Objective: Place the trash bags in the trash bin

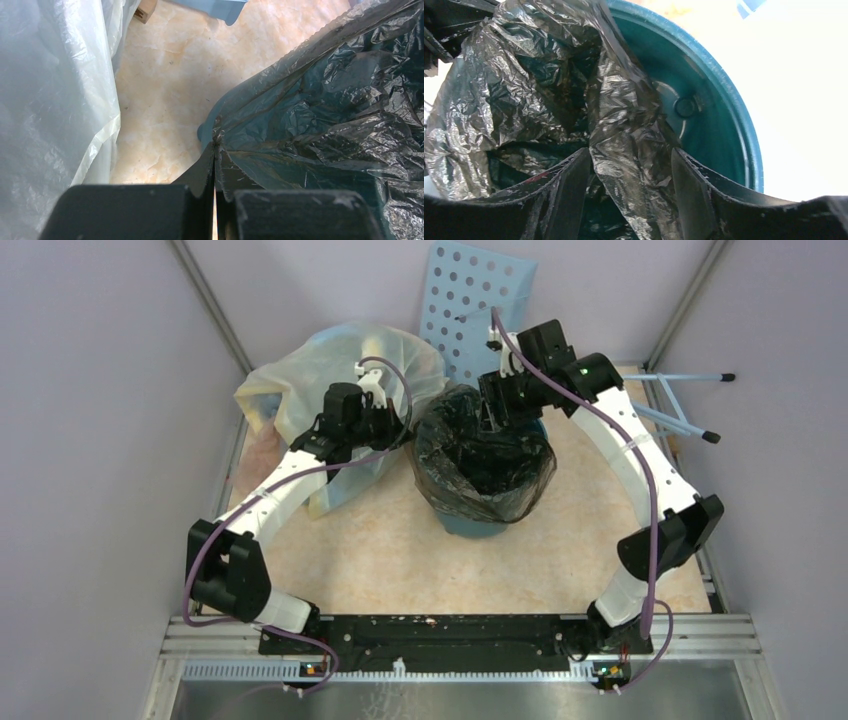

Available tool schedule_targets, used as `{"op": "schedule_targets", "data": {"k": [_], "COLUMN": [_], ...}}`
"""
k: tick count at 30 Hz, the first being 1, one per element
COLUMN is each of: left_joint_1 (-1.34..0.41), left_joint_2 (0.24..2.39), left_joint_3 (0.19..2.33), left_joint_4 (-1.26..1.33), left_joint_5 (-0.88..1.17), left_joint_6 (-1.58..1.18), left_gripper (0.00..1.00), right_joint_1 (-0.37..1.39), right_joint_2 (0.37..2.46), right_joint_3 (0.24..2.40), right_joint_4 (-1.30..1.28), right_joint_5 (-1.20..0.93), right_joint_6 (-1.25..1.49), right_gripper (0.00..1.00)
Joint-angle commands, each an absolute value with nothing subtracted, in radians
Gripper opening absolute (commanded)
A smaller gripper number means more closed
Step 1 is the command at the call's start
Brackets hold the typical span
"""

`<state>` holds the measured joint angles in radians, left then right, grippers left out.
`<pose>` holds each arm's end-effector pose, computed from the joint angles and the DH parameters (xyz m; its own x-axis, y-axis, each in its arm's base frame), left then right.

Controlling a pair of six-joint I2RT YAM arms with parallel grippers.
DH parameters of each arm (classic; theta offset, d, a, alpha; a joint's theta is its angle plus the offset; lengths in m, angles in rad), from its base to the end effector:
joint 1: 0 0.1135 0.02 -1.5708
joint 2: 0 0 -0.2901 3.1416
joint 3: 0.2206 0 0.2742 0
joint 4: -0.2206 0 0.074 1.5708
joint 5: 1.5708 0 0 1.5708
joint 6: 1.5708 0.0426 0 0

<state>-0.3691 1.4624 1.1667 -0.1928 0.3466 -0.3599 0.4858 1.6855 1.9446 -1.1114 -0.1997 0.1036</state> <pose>0.3331 -0.1444 0.3278 -0.6277 -0.1123 -0.7703 0.4253 0.7793 -0.4602 0.3256 0.1815 0.4411 -0.7214 -0.2663 -0.6393 -0.5012 0.8378 0.2166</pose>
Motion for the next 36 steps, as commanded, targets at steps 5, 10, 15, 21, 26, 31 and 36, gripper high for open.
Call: {"op": "schedule_targets", "data": {"k": [5,10,15,21,26,31,36], "left_joint_1": [-0.367,-0.368,-0.367,-0.368,-0.368,-0.366,-0.367], "left_joint_2": [1.415,1.405,1.400,1.394,1.386,1.387,1.392], "left_joint_3": [1.160,1.149,1.144,1.134,1.128,1.130,1.139], "left_joint_4": [-0.151,-0.156,-0.155,-0.140,-0.135,-0.134,-0.133], "left_joint_5": [0.341,0.341,0.339,0.352,0.345,0.346,0.344], "left_joint_6": [-0.332,-0.328,-0.333,-0.331,-0.326,-0.325,-0.323], "left_gripper": [0.00,0.00,0.00,0.00,0.00,0.00,0.00], "right_joint_1": [0.468,0.462,0.446,0.429,0.427,0.426,0.425], "right_joint_2": [1.638,1.605,1.595,1.616,1.666,1.683,1.728], "right_joint_3": [1.944,1.895,1.922,1.962,1.972,1.979,2.090], "right_joint_4": [-1.072,-1.045,-1.056,-1.097,-1.138,-1.143,-1.203], "right_joint_5": [-0.151,-0.142,-0.133,-0.175,-0.239,-0.295,-0.316], "right_joint_6": [0.096,0.112,0.118,0.116,0.112,0.108,0.111], "right_gripper": [0.63,0.64,0.63,0.63,0.62,0.53,0.21]}}
